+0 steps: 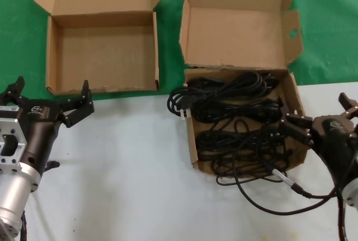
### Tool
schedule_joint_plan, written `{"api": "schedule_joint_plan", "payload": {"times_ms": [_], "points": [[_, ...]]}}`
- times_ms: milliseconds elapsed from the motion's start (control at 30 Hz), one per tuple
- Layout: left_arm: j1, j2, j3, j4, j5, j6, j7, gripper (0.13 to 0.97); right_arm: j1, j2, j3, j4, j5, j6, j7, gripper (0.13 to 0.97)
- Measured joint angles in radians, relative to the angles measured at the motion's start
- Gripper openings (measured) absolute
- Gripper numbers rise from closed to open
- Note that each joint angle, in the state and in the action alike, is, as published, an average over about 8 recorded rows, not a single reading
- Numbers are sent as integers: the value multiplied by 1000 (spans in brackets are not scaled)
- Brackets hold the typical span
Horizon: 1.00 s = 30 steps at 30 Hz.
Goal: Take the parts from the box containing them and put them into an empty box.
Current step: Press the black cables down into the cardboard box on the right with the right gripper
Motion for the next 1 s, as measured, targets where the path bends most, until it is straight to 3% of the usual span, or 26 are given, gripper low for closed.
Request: {"api": "schedule_joint_plan", "payload": {"times_ms": [667,800,1000], "points": [[0,0,0,0,0,0,0,938,-10,22,-19,19,10,18,-1,966],[0,0,0,0,0,0,0,916,-31,93,-70,71,58,64,-11,966],[0,0,0,0,0,0,0,839,-62,290,-167,200,169,130,-41,966]]}}
